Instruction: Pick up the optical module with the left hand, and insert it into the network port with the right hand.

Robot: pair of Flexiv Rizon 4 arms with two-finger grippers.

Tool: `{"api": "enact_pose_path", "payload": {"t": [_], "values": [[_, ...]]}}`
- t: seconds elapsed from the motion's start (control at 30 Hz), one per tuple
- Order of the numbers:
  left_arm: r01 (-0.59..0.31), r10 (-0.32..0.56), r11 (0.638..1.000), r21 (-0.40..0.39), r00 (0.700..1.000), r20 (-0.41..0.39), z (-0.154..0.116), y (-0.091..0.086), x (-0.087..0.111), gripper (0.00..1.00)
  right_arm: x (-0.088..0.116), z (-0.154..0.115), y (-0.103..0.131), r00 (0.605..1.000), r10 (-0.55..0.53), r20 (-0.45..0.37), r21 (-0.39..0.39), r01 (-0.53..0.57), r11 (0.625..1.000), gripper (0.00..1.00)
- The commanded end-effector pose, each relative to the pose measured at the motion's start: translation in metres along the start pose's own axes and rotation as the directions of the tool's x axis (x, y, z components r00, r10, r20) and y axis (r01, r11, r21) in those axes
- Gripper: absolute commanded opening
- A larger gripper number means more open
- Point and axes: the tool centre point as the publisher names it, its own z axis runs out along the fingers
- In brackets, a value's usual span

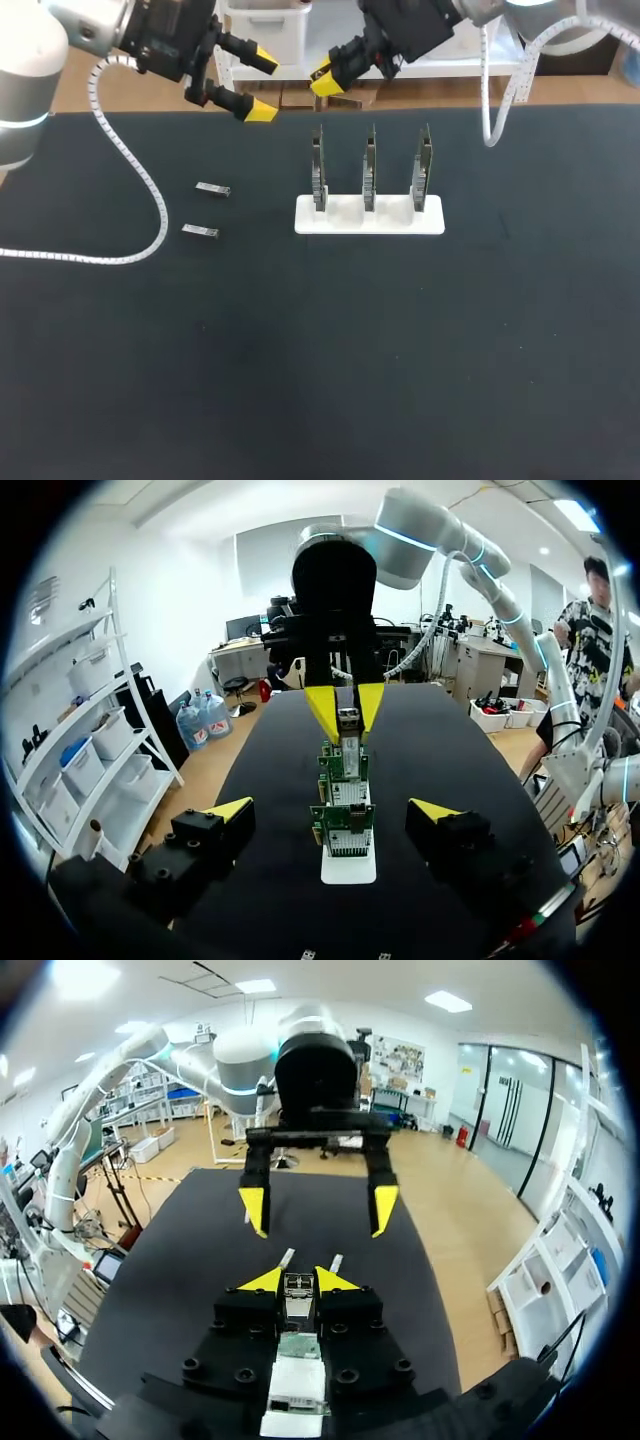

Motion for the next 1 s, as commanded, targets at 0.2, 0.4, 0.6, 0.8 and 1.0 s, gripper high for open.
{"api": "enact_pose_path", "payload": {"t": [0.2,0.4,0.6,0.8,1.0], "values": [[0.002,-0.002,1.0,0.0,1.0,-0.005,0.0,0.0,-0.001,1.0,-0.005,0.004,0.019,0.996,0.043,-0.078,-0.016,-0.044,0.999,0.0],[0.002,-0.002,1.0,0.0,1.0,-0.005,0.0,0.0,-0.001,1.0,0.003,0.002,0.036,0.991,0.094,-0.094,-0.006,-0.095,0.995,0.0],[0.002,-0.002,1.0,0.0,1.0,-0.005,0.0,0.0,-0.001,1.0,0.004,0.001,0.046,0.99,0.102,-0.098,-0.003,-0.103,0.995,0.0],[0.002,-0.002,1.0,0.0,1.0,-0.005,0.0,0.0,-0.001,1.0,0.009,0.005,0.049,0.99,0.112,-0.088,-0.015,-0.113,0.993,0.0],[0.002,-0.002,1.0,0.0,1.0,-0.005,0.0,0.0,-0.001,1.0,0.019,0.005,0.047,0.99,0.114,-0.078,-0.031,-0.117,0.993,0.0]]}}
